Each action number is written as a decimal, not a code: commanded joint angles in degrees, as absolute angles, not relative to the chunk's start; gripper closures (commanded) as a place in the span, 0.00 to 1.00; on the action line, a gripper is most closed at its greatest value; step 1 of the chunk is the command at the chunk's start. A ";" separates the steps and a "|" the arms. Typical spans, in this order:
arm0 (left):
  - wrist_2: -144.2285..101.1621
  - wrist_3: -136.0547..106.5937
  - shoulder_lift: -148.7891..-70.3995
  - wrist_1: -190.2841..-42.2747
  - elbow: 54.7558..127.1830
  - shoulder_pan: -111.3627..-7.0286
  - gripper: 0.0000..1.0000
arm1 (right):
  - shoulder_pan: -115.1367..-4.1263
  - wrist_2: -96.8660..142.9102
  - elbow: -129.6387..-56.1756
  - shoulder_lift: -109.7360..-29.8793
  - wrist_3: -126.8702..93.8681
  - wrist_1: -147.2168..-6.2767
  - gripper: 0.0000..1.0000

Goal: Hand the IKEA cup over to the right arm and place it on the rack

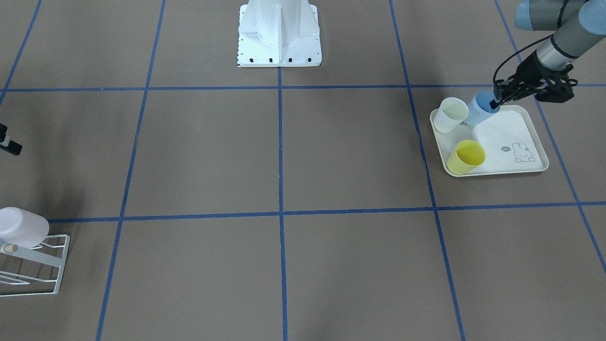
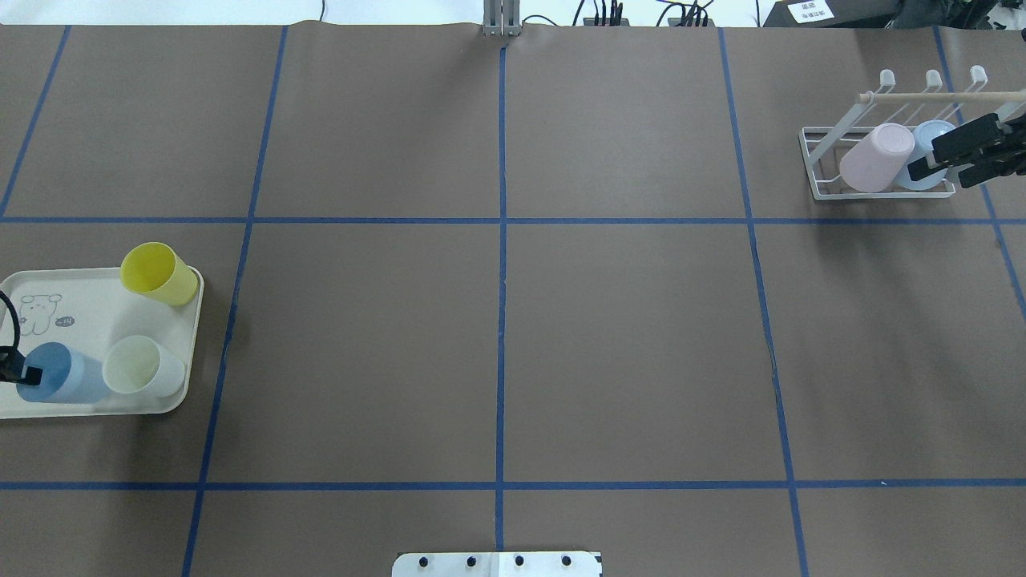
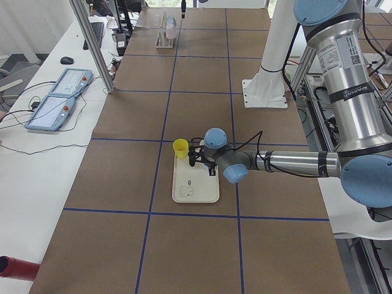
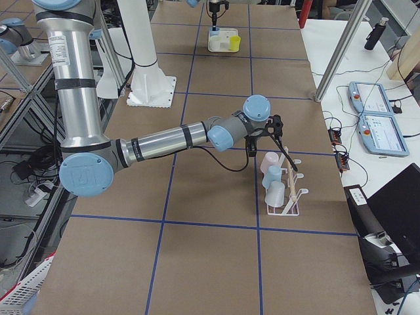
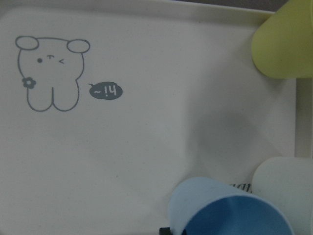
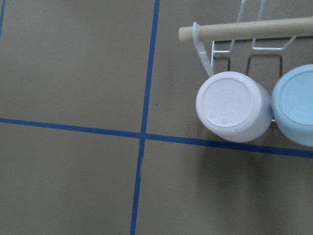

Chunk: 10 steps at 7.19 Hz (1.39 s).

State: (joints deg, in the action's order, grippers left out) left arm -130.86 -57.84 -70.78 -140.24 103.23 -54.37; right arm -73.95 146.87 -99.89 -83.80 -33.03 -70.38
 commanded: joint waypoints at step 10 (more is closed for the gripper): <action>-143.89 -119.21 -111.14 -140.18 111.18 -56.47 1.00 | -52.65 131.67 -100.81 -69.17 -104.69 -15.84 0.01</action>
State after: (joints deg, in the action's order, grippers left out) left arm -144.77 -112.50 -106.09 -139.67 111.17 -60.57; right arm -53.78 133.18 -100.59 -69.19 -94.64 -28.79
